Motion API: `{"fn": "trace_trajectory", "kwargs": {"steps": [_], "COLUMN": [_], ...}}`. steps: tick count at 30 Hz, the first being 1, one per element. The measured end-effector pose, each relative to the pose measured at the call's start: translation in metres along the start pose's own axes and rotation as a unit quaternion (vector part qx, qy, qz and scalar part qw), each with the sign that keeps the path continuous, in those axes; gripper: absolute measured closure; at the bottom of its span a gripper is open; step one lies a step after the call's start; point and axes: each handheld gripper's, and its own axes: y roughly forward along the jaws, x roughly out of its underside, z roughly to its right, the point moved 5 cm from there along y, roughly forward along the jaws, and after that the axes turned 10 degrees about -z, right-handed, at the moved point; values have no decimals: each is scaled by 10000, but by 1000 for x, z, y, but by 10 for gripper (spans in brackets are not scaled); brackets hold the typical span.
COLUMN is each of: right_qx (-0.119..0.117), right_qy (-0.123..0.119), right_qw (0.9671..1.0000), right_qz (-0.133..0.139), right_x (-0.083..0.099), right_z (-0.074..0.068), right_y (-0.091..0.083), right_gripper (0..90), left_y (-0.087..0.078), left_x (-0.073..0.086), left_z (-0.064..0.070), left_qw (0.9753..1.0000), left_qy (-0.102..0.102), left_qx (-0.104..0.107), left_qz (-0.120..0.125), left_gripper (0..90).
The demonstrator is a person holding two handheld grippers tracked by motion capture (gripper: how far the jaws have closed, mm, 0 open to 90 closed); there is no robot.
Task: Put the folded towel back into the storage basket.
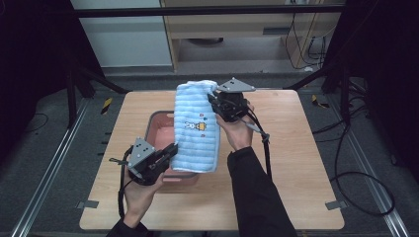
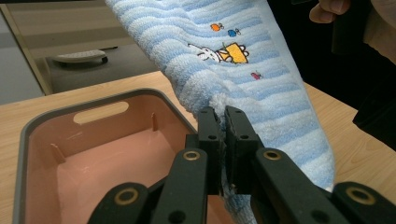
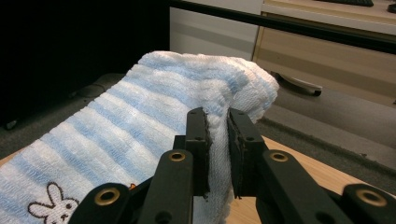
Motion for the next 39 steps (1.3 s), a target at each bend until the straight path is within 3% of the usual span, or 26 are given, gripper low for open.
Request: {"fn": "trace_trajectory", "kwargs": {"steps": [10, 39], "right_qx": [-119, -314], "right_qy": [33, 4], "right_qw": [9999, 9993], "right_qz": [-45, -187], "right_x": [-2, -5], "right_z": [-9, -31], "right_y": [22, 67], "right_gripper": [799, 799], "left_y": [-1, -1], "left_x": [6, 17], "left_z": [-20, -54], "left_qw": [9998, 9984], "left_qy": [-106, -332], "left_qx": [-143, -422], "left_qz": [-56, -159], "left_gripper": [857, 857]}}
